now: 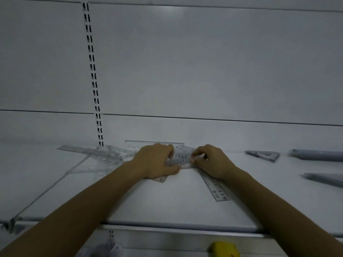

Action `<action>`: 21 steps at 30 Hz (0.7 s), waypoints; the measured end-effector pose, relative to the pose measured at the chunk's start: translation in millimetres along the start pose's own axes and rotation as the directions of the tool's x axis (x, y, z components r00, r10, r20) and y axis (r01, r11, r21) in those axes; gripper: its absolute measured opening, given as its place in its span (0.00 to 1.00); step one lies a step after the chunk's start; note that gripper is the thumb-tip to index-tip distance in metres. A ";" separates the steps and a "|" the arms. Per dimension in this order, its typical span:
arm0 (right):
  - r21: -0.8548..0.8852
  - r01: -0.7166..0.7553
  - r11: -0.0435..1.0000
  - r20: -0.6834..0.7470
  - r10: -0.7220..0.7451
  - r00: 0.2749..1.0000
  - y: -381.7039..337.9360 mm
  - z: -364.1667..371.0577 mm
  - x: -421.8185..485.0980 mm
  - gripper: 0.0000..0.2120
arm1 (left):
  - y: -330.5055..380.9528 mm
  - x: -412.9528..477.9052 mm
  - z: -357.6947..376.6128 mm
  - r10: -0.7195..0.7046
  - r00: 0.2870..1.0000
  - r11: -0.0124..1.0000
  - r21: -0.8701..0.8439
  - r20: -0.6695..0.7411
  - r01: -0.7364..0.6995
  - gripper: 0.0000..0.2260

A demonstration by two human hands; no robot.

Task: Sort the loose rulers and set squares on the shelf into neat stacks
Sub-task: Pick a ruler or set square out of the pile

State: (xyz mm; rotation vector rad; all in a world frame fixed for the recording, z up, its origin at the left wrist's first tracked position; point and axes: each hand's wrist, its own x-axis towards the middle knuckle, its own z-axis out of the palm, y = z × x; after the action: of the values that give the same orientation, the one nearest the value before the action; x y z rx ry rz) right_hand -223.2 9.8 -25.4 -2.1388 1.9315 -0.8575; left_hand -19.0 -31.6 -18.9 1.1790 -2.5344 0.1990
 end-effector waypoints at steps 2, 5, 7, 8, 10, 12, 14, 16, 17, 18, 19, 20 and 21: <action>0.030 0.021 0.999 -0.020 -0.020 1.000 1.3 -0.8 -1.9 0.08 | -2.8 -0.8 5.3 0.007 0.999 0.999 -0.037 -0.041 -0.009 0.17; 0.165 0.043 0.985 -0.114 -0.024 0.993 -0.9 -1.4 -1.7 0.06 | -9.6 0.7 6.5 -0.026 0.997 0.997 -0.080 -0.072 0.020 0.18; 0.233 0.044 0.972 -0.201 0.004 0.980 -1.3 -1.1 -1.6 0.10 | -13.2 1.3 4.7 -0.057 0.990 0.989 -0.144 -0.132 0.038 0.19; 0.235 0.032 0.971 -0.221 0.021 0.975 -1.6 -1.2 -2.0 0.15 | -13.6 1.7 3.6 -0.077 0.983 0.981 -0.190 -0.168 0.044 0.19; 0.152 -0.059 0.987 -0.147 0.082 0.986 -1.9 -0.6 -3.3 0.26 | -12.0 1.4 1.9 -0.143 0.965 0.952 -0.298 -0.220 0.073 0.21; -0.043 -0.157 0.987 -0.007 0.157 0.988 -1.4 1.2 -4.0 0.34 | -8.5 1.2 1.1 -0.192 0.952 0.926 -0.365 -0.238 0.096 0.20; -0.142 -0.144 0.979 0.028 0.149 0.988 -1.1 1.7 -3.2 0.30 | -3.8 1.1 0.6 -0.190 0.952 0.924 -0.373 -0.241 0.090 0.19; -0.107 -0.078 0.991 -0.023 0.076 0.997 -1.9 0.7 -2.0 0.21 | 0.2 1.3 -0.3 -0.171 0.958 0.926 -0.369 -0.232 0.077 0.19; -0.098 -0.047 0.994 -0.053 0.042 0.998 -1.4 1.1 -1.4 0.17 | 1.9 1.8 -0.8 -0.165 0.960 0.924 -0.376 -0.225 0.071 0.18; -0.102 -0.021 0.995 -0.079 0.013 0.997 -0.9 1.8 -0.7 0.13 | 3.4 1.6 -1.5 -0.163 0.962 0.920 -0.387 -0.221 0.067 0.18; -0.112 0.003 0.994 -0.110 -0.015 0.994 0.2 2.5 0.2 0.10 | 4.4 1.1 -2.0 -0.162 0.962 0.916 -0.397 -0.221 0.064 0.18; -0.127 0.028 0.992 -0.150 -0.047 0.988 1.4 2.9 1.3 0.08 | 4.7 0.5 -2.3 -0.161 0.960 0.913 -0.403 -0.227 0.058 0.18; -0.140 0.053 0.989 -0.198 -0.081 0.977 2.2 2.6 2.3 0.07 | 3.9 -0.2 -2.6 -0.163 0.957 0.911 -0.410 -0.240 0.053 0.19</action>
State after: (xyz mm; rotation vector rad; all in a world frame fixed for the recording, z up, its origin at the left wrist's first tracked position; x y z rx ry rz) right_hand -223.8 6.5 -27.8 -2.2847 2.0783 -1.0221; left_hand -21.3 -28.2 -16.5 1.0433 -2.1298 -0.1722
